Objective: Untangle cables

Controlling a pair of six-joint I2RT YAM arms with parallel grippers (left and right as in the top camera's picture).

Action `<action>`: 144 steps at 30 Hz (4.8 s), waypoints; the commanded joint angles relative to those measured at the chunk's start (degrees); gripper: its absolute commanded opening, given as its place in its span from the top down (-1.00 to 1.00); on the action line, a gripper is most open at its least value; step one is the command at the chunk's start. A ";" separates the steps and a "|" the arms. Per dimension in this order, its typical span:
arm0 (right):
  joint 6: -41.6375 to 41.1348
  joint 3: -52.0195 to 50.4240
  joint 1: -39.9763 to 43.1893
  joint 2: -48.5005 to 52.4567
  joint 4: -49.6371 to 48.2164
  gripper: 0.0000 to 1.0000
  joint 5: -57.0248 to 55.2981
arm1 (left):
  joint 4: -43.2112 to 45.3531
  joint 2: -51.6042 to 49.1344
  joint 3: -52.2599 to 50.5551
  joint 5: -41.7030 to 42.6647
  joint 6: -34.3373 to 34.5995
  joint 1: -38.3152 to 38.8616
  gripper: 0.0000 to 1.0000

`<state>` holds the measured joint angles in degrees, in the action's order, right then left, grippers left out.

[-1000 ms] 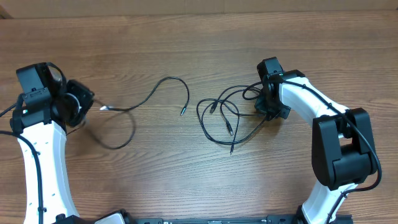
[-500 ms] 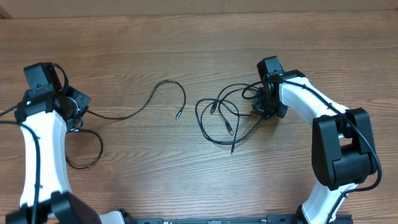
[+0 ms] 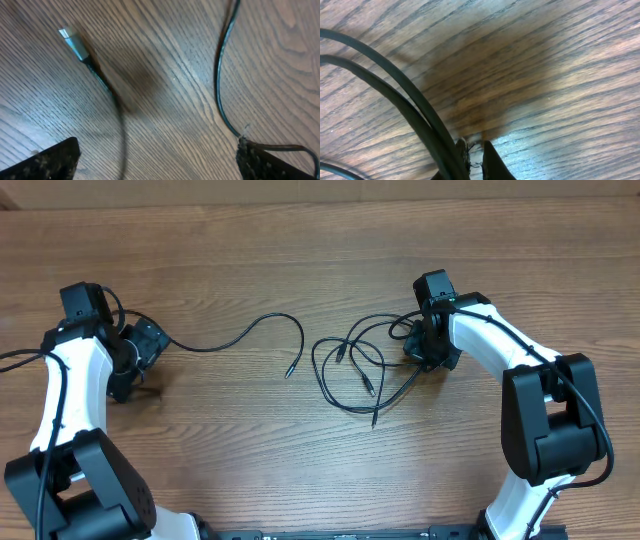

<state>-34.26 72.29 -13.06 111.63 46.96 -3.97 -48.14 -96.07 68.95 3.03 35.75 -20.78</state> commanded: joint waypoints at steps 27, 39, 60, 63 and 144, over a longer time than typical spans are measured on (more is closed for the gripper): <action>0.24 0.02 0.28 -0.22 -0.26 -0.40 0.28 | -1.27 -1.33 -3.21 -2.99 -3.34 0.42 -0.19; 0.24 0.02 0.28 -0.22 -0.35 -1.00 0.24 | 3.98 -1.33 -10.23 -2.82 -3.34 1.68 0.28; 0.24 0.02 0.28 -0.22 -0.35 -0.99 0.24 | 15.80 -1.33 -16.50 -2.82 -3.43 1.68 0.92; 0.24 0.02 0.28 -0.22 -0.35 -1.00 0.24 | 21.40 -1.33 -16.50 -2.78 -3.41 1.68 0.92; 0.24 0.02 0.28 -0.22 -0.35 -1.00 0.24 | 3.13 -21.97 11.98 -2.38 -24.98 42.49 0.92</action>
<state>-34.06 72.29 -13.06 111.63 46.72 -3.38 -44.99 -117.56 79.92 3.79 10.70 21.78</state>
